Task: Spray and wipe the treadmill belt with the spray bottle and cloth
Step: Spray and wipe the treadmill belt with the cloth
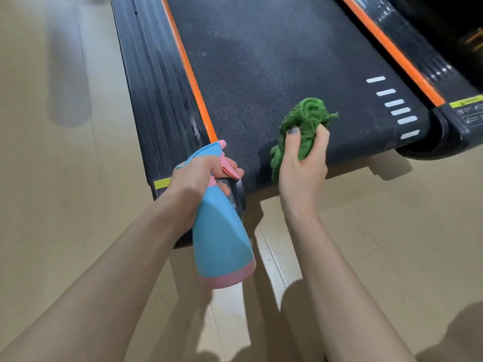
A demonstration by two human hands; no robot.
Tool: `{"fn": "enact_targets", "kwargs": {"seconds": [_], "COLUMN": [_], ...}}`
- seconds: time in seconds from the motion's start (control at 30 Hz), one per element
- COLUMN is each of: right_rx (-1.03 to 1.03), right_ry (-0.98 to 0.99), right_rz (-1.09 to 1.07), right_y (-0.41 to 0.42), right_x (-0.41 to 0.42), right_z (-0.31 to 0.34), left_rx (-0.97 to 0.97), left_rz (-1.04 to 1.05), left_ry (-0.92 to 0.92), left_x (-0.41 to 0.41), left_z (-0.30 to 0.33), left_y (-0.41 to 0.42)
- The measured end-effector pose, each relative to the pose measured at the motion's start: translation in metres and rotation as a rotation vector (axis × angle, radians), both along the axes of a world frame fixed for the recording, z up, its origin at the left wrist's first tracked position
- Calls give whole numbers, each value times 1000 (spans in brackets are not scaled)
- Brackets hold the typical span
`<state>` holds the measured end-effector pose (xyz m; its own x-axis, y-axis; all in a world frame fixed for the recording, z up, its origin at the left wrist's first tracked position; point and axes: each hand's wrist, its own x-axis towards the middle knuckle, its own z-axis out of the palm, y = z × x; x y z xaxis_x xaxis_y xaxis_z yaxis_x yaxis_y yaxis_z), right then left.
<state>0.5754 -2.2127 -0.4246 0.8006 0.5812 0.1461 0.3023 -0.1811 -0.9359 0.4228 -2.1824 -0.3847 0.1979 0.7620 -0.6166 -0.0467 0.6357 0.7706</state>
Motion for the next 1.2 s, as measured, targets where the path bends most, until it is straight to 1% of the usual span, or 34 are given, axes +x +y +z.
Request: {"fn": "enact_targets", "kwargs": {"seconds": [0.03,0.1,0.13,0.17,0.27,0.4,0.47,0.53,0.57,0.6,0.67,0.7,0.8,0.87,0.97,1.2], "right_rx": [-57,-196,-244,-270,-286,-281,-390,-543,-604,-639,-625,-572,-273,-162,-221,-269], "right_ry": [-101,-302,-371,-404,-434,-506,-576,-659,-654,-607,-473,-405,-295,-298,-365,-338], "right_rz": [63,279,374,423,412,487,529,534,494,426,266,209,128,207,383,416], "right_y": [-4,-14,-19,-22,-24,-39,-60,-92,-108,-122,-125,-118,-80,-56,-40,-51], "right_x": [-3,-15,-20,-22,-16,-10,-2,12,17,20,18,13,0,-7,-17,-21], "right_z": [-10,-42,-58,-70,-85,-94,-112,-137,-148,-154,-153,-146,-104,-84,-82,-90], "left_rx": [1,17,24,28,39,54,51,61,66,64,50,48,38,56,68,70], "left_rz": [5,-6,-15,-20,1,-11,3,-8,-13,-16,-10,-7,-28,-27,-28,-20], "left_ry": [2,20,29,27,15,16,3,13,19,12,-4,-1,18,23,20,5], "left_x": [-1,-2,-2,-3,-4,-3,-4,-5,-5,-5,-4,-4,-2,-3,-4,-1], "left_z": [0,-2,-3,-3,-4,-3,-3,-4,-3,-3,-2,-2,-3,-4,-6,-5], "left_y": [0,-1,-1,-2,-1,-4,-4,-5,-6,-6,-6,-6,-5,-4,-4,-5]}}
